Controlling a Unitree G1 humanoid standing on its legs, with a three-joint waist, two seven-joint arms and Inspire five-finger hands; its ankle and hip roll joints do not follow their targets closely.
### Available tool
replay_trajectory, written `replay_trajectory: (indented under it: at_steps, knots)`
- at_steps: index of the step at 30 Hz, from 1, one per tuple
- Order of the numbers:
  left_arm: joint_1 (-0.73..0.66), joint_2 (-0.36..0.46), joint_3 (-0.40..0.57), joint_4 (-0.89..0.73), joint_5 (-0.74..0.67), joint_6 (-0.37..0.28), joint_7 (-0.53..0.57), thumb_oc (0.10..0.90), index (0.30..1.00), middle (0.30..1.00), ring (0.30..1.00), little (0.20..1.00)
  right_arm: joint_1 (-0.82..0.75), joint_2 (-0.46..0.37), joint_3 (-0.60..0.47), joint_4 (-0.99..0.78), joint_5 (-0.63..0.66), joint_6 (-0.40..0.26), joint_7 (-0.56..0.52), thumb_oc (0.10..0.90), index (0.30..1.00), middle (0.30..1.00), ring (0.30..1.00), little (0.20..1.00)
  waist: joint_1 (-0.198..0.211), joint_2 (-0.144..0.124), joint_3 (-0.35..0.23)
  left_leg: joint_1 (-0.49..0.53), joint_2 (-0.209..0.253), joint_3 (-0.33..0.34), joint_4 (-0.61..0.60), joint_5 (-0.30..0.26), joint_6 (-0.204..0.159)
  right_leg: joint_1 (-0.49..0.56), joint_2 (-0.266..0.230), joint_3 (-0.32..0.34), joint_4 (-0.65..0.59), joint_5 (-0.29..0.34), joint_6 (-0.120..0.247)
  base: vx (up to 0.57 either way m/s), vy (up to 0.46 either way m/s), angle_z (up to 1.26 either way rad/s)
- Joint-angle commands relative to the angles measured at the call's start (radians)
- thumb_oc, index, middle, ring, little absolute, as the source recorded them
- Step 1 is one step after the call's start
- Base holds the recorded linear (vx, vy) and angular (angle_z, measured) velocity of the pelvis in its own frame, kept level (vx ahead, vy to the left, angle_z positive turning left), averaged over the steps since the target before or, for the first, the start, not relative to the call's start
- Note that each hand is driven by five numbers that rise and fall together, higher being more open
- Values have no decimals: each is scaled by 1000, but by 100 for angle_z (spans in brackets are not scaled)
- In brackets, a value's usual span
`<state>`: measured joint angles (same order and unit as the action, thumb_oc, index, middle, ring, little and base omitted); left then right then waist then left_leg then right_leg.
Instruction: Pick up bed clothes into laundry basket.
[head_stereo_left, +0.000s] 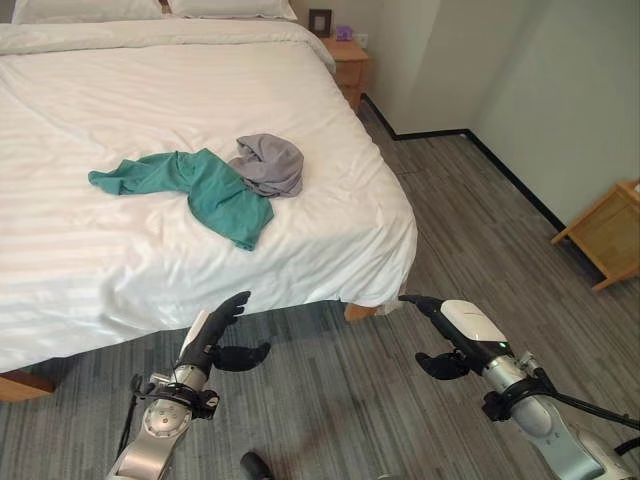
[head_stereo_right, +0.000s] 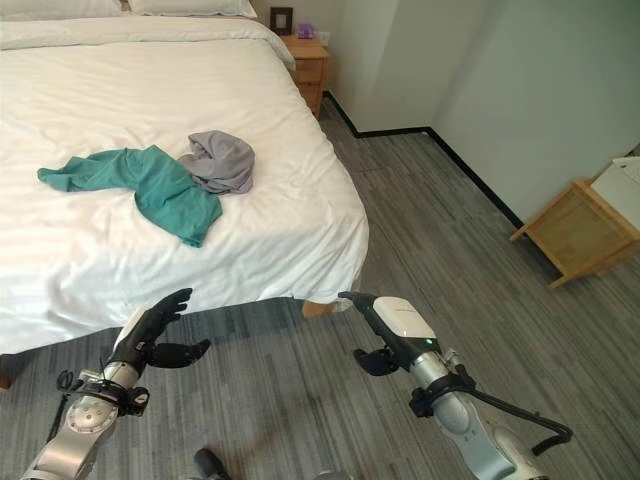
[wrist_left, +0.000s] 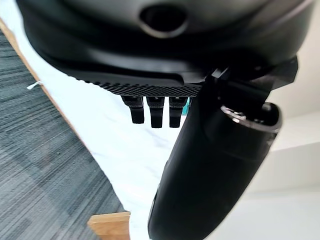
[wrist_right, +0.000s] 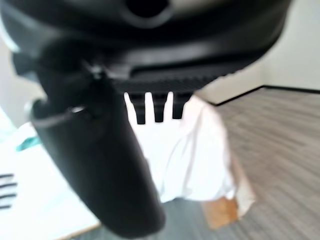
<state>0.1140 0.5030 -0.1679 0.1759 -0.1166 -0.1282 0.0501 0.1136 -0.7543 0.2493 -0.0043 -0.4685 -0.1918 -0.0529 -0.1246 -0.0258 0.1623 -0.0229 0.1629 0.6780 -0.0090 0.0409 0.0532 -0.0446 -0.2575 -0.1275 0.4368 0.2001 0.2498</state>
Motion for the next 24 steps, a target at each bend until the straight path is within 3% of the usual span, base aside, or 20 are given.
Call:
replay_trajectory:
  at_steps: [1, 3, 4, 5, 8, 9, 10, 11, 12, 13, 14, 16, 17, 18, 19, 20, 21, 22, 23, 24]
  knots:
    - [-78, 28, 29, -129, 5, -75, 20, 800, 900, 900, 900, 900, -117, -62, -117, -2, -15, -31, -91, 800, 900, 900, 900, 900, -27, 35, 7, 47, 40, -72, -78, 11, -79, -14, 210, 35, 653, -256, 12, 429, 331, 114]
    - [-89, 23, 21, -119, 4, -75, 18, 800, 900, 900, 900, 900, -87, -66, -141, 11, -35, -22, -94, 800, 900, 900, 900, 900, -44, 13, 7, 66, -12, -112, -78, -12, -69, -74, 298, -25, 729, -244, 12, 313, 97, 206]
    - [-99, 25, 20, -111, 5, -71, 17, 800, 900, 900, 900, 900, -74, -62, -148, 20, -54, -12, -97, 800, 900, 900, 900, 900, -52, -4, 9, 92, -53, -127, -78, -37, -57, -115, 277, -37, 712, -224, 12, 488, 172, 322]
    - [-104, 29, 23, -99, 9, -69, 12, 800, 900, 900, 900, 900, -69, -59, -150, 17, -66, -10, -97, 800, 900, 900, 900, 900, -64, -13, 9, 121, -83, -139, -78, -66, -52, -126, 228, -1, 608, -238, 12, 494, 198, 308]
    - [-87, 29, 16, -84, 11, -73, 0, 800, 900, 900, 900, 900, -37, -45, -155, 1, -66, -16, -93, 800, 900, 900, 900, 900, -99, -12, 21, 167, -114, -201, -78, -98, -65, -197, 221, 101, 342, -295, -62, 374, -63, 154]
    - [-76, 31, 19, -83, 8, -78, -11, 800, 900, 900, 900, 900, -11, -33, -168, -19, -65, -15, -84, 800, 900, 900, 900, 900, -127, -13, 21, 189, -110, -210, -78, -106, -74, -178, 217, 117, 34, -289, -101, 470, -179, 102]
    - [-74, 32, 20, -82, 9, -80, -14, 800, 900, 900, 900, 900, -1, -27, -172, -22, -66, -10, -79, 800, 900, 900, 900, 900, -138, -14, 17, 206, -112, -220, -78, -123, -78, -152, 209, 104, -122, -265, -103, 285, -171, 89]
    - [-74, 32, 20, -82, 9, -80, -14, 800, 900, 900, 900, 900, -1, -28, -172, -22, -66, -10, -79, 800, 900, 900, 900, 900, -139, -13, 19, 207, -111, -221, -78, -123, -78, -148, 210, 102, -126, -263, -103, 255, -92, 92]
    - [-82, 31, 25, -81, 7, -78, -14, 800, 900, 900, 900, 900, -6, -24, -174, -14, -67, 0, -78, 800, 900, 900, 900, 900, -140, -19, 6, 228, -118, -224, -78, -147, -83, -134, 189, 66, -250, -233, -94, 420, -69, 75]
    - [-98, 34, 38, -64, 8, -75, -12, 800, 900, 900, 900, 900, -31, -22, -169, 13, -73, 23, -79, 800, 900, 900, 900, 900, -124, -19, -11, 277, -124, -209, -78, -190, -91, -112, 150, -43, -377, -216, -77, 420, -69, 59]
    - [-99, 34, 38, -63, 8, -75, -12, 800, 900, 900, 900, 900, -31, -22, -169, 13, -73, 23, -79, 800, 900, 900, 900, 900, -125, -19, -9, 278, -124, -209, -78, -191, -91, -109, 151, -44, -379, -215, -77, 393, -81, 29]
    - [-99, 33, 53, -43, 13, -74, -2, 800, 900, 900, 900, 900, -51, -10, -178, 61, -54, 41, -89, 800, 900, 900, 900, 900, -113, -30, -34, 331, -143, -171, -78, -217, -98, -94, 134, -141, -438, -182, -79, 277, -130, -31]
    - [-104, 25, 50, -20, 20, -76, 3, 800, 900, 900, 900, 900, -49, -7, -183, 71, -45, 43, -97, 800, 900, 900, 900, 900, -117, -34, -43, 356, -153, -172, -78, -229, -100, -77, 142, -139, -455, -172, -82, 343, -150, -65]
    - [-101, 21, 54, -2, 25, -80, 5, 800, 900, 900, 900, 900, -41, -1, -199, 71, -34, 46, -97, 800, 900, 900, 900, 900, -122, -32, -49, 362, -146, -178, -48, -225, -115, -55, 152, -136, -465, -168, -91, 435, -267, -76]
    - [-100, 19, 74, 25, 33, -78, 11, 800, 900, 900, 900, 900, -30, -14, -240, 56, -23, 47, -99, 800, 900, 900, 900, 900, -116, -26, -44, 306, -76, -177, 190, -121, -189, 34, 163, -139, -514, -178, -123, 327, -264, -56]
    - [-103, 19, 71, 26, 34, -79, 12, 800, 900, 900, 900, 900, -26, -14, -245, 52, -22, 48, -97, 800, 900, 900, 900, 900, -117, -23, -40, 294, -57, -184, 223, -132, -201, 39, 172, -144, -515, -182, -131, 287, -272, -72]
    - [-94, 18, 84, 27, 31, -79, 13, 800, 900, 900, 900, 900, -17, -18, -261, 45, -28, 48, -102, 800, 900, 900, 900, 900, -107, -29, -32, 254, -10, -183, 337, -63, -226, 71, 174, -143, -521, -202, -149, 74, -130, -78]
    - [-94, 18, 83, 26, 31, -78, 13, 800, 900, 900, 900, 900, -14, -17, -264, 43, -29, 48, -101, 800, 900, 900, 900, 900, -106, -28, -30, 246, 1, -188, 355, -66, -235, 73, 180, -144, -520, -205, -155, 229, -301, -93]
    - [-82, 18, 99, 19, 24, -78, 21, 800, 900, 900, 900, 900, -11, -42, -292, 32, -38, 56, -118, 800, 900, 900, 900, 900, -72, -57, -3, 130, 79, -209, 644, 71, -268, 132, 193, -136, -524, -225, -213, 300, -300, -86]
    - [-72, 10, 104, 28, 20, -77, 36, 800, 900, 900, 900, 900, -21, -69, -309, 40, -41, 66, -131, 800, 900, 900, 900, 900, -46, -85, 15, 40, 112, -205, 749, 45, -254, 175, 179, -102, -524, -243, -225, 303, -269, -85]
